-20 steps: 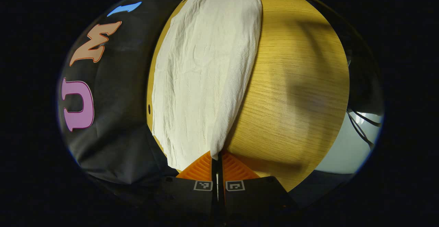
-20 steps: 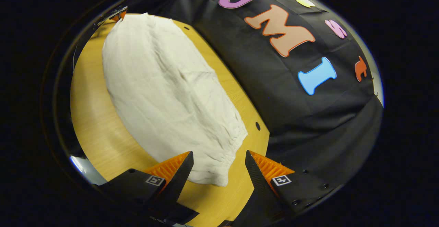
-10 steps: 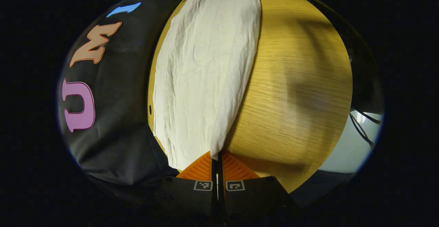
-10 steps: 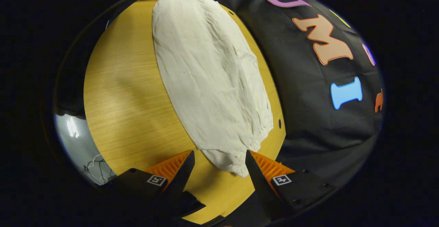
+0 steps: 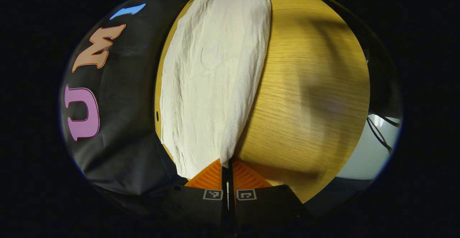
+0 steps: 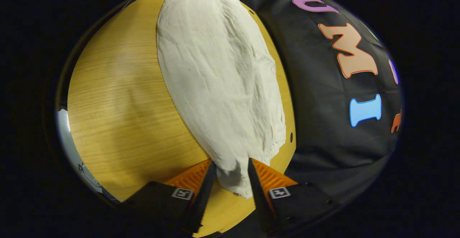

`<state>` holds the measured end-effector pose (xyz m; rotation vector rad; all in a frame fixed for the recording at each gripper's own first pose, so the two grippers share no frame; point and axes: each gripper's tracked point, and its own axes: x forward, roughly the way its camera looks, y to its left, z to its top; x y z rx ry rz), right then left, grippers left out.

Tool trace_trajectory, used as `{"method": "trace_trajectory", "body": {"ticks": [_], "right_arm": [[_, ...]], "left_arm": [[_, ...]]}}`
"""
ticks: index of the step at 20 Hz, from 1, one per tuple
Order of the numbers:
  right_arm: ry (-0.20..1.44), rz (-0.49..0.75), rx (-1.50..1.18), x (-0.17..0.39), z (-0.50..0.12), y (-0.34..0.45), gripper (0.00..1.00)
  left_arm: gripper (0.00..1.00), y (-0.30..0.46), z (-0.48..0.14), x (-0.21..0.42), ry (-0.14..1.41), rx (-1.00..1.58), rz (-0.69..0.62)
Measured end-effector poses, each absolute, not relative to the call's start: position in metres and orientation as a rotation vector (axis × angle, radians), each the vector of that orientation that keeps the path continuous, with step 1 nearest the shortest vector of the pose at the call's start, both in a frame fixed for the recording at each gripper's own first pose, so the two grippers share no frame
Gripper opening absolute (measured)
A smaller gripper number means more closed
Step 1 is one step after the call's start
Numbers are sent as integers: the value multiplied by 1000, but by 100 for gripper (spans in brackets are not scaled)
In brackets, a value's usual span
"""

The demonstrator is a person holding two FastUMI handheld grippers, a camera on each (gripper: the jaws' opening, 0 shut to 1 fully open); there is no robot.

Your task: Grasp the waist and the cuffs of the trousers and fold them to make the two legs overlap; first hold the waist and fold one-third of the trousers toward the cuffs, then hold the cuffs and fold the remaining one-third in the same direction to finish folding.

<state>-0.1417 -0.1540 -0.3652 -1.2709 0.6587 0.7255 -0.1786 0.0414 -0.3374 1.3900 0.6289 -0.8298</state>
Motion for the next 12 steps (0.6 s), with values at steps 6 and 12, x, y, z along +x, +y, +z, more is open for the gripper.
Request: {"method": "trace_trajectory", "body": {"ticks": [6,12], "right_arm": [[723,673,-1188,-144,-363,-158,8],[605,619,-1174,-115,-315,-157,8]], "left_arm": [[0,42,-329,-172,613,1385,-756],[0,36,-281,-146,596,1337,-601]]}}
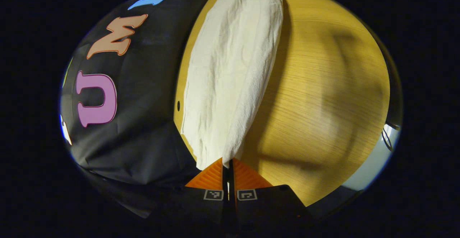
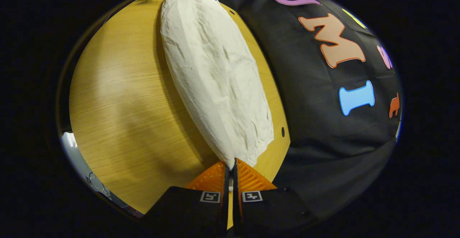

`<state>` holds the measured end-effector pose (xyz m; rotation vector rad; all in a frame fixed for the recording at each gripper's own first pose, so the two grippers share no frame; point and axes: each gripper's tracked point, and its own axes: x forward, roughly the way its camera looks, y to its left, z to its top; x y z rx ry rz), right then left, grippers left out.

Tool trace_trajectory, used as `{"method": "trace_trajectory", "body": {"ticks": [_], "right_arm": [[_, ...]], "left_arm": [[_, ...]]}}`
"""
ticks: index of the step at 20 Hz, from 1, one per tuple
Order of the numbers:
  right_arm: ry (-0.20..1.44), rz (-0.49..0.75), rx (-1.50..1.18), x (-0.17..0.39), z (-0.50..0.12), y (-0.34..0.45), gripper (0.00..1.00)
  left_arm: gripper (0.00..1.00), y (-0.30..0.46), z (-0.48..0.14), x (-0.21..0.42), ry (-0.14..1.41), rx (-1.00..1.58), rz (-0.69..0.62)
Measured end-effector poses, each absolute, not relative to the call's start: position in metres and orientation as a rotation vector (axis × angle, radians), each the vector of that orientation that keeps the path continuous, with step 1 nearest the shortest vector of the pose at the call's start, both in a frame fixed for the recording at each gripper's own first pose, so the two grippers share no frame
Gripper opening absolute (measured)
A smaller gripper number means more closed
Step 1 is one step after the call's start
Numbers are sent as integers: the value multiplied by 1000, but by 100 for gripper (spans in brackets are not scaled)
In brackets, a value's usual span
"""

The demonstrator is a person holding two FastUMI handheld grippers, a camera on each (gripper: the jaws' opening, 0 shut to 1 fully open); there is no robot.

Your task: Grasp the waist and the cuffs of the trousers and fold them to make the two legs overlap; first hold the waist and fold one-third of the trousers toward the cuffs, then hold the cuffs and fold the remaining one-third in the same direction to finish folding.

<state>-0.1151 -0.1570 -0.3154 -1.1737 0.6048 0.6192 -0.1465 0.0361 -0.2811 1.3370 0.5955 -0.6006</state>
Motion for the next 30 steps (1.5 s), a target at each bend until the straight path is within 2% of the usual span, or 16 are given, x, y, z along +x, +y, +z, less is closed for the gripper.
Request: {"method": "trace_trajectory", "body": {"ticks": [2,6,7,8,13,19,22,23,27,28,29,30], "right_arm": [[573,595,-1156,-101,-301,-156,10],[500,540,-1091,-70,-271,-154,8],[479,529,-1084,-61,-265,-152,5],[464,517,-1076,-54,-259,-153,7],[449,443,-1008,-27,-246,-147,7],[456,320,-938,25,-234,-135,5],[463,278,-919,49,-235,-128,8],[467,266,-914,57,-236,-126,5],[501,224,-903,86,-253,-118,10],[511,217,-893,92,-261,-114,5],[518,210,-888,98,-267,-111,8],[529,205,-887,103,-273,-108,5]], "left_arm": [[0,32,-265,-130,580,1330,-555],[0,31,-236,-102,562,1299,-431],[0,27,-226,-96,553,1284,-404],[0,24,-220,-89,541,1269,-382],[0,21,-186,-61,498,1211,-291],[0,4,-167,9,440,1142,-295],[0,-5,-167,40,418,1097,-305],[0,-6,-170,52,415,1084,-305],[0,-15,-197,85,437,1017,-323],[0,-18,-204,92,437,1008,-327],[0,-20,-212,98,443,1000,-330],[0,-23,-220,104,445,993,-333]]}}
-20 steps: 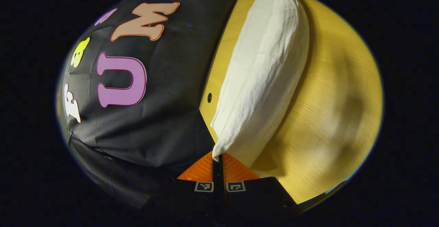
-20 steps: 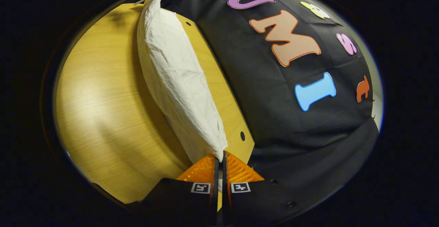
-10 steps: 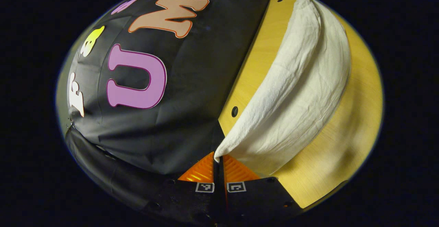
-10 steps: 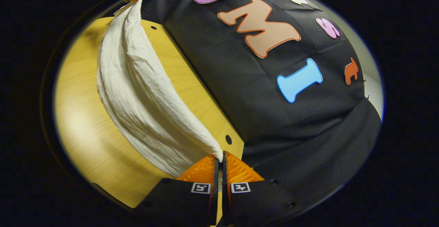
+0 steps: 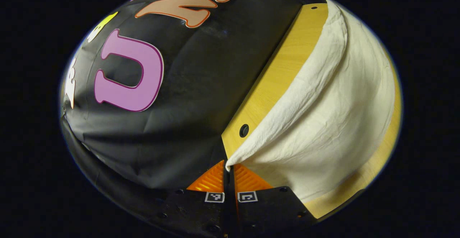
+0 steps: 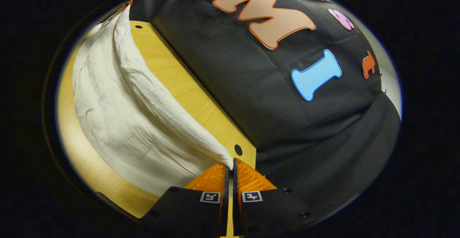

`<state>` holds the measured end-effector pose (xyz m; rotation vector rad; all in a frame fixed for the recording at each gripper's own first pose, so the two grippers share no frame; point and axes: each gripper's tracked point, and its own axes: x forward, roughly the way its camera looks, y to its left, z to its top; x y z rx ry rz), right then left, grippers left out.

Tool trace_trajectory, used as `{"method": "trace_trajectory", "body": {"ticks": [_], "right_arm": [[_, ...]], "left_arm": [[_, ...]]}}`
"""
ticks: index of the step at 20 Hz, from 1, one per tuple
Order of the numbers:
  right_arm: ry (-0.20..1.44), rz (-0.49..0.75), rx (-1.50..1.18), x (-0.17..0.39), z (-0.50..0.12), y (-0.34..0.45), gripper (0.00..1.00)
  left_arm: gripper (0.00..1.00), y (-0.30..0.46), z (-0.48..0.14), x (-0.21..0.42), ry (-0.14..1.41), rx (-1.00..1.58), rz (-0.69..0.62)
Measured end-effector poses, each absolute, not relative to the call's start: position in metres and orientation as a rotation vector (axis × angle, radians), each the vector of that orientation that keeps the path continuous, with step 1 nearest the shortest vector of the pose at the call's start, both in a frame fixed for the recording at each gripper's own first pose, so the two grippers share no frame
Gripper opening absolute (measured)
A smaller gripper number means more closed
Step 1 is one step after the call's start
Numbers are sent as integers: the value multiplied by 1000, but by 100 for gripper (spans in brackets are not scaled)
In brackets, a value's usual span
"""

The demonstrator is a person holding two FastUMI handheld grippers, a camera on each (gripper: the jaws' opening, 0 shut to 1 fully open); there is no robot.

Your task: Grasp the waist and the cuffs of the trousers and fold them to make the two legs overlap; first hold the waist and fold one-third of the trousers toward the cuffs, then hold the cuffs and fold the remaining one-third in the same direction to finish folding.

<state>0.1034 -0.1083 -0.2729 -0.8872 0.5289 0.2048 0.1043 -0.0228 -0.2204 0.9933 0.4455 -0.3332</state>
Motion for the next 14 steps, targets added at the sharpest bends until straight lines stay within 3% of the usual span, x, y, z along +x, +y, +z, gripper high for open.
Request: {"method": "trace_trajectory", "body": {"ticks": [9,10,11,14], "right_arm": [[644,165,-849,137,-348,-97,8],[655,158,-815,137,-352,-95,15],[656,162,-777,133,-349,-89,14],[629,152,-689,131,-334,-81,100]], "left_arm": [[0,-39,-276,143,469,952,-345],[0,-41,-279,144,480,919,-351],[9,-41,-280,142,490,886,-347],[74,-46,-275,130,498,800,-337]]}}
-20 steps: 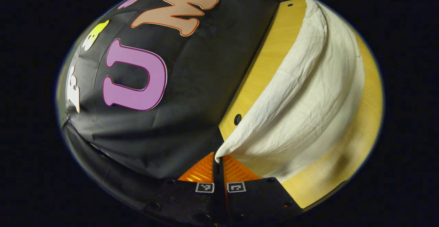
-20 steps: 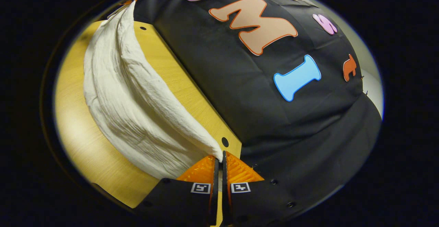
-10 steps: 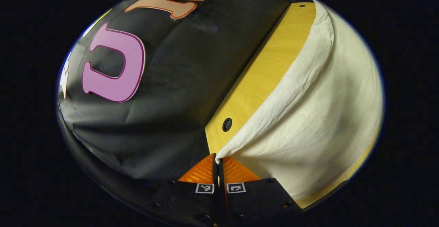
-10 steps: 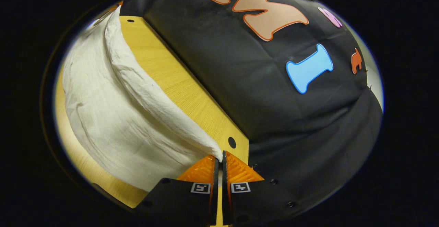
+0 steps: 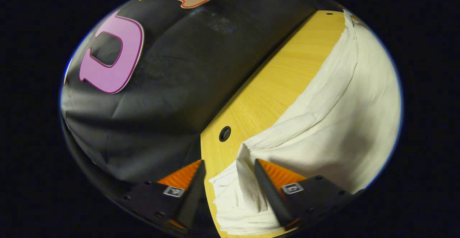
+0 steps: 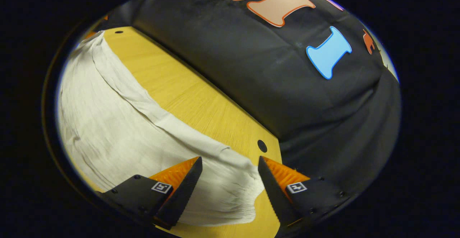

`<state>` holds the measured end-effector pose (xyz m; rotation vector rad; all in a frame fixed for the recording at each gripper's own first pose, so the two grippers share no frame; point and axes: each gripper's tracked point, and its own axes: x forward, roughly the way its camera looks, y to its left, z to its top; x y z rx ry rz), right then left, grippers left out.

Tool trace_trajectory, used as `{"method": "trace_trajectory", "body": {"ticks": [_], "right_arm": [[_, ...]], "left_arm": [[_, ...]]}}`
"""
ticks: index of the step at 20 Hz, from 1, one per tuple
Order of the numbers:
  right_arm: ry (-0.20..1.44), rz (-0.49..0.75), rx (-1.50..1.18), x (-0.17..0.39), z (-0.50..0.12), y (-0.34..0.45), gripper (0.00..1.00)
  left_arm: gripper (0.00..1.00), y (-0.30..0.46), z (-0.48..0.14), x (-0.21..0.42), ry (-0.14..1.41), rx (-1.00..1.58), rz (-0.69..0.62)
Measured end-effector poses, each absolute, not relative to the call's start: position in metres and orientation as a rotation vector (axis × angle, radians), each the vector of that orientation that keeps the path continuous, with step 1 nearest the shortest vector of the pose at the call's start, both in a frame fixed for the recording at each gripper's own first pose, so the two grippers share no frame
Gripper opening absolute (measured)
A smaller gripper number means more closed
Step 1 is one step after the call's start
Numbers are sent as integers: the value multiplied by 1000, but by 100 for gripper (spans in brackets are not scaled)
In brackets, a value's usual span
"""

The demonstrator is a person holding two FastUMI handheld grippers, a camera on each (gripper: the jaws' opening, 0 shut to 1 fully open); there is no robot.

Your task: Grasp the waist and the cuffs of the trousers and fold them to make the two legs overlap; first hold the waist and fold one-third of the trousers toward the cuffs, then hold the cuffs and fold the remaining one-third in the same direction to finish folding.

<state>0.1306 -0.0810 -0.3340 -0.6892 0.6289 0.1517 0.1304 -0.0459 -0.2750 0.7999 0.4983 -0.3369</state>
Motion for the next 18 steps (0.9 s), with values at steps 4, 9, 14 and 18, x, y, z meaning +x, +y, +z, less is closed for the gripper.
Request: {"method": "trace_trajectory", "body": {"ticks": [4,9,14,18], "right_arm": [[622,117,-519,109,-316,-83,100],[664,72,-273,70,-315,-94,100],[734,-61,-56,53,-336,-131,98],[806,-227,133,41,-360,-162,100]], "left_arm": [[95,-41,-247,103,481,668,-257],[95,-55,-206,65,419,418,-215],[95,-62,-178,47,386,297,-205],[95,-64,-161,40,377,283,-196]]}}
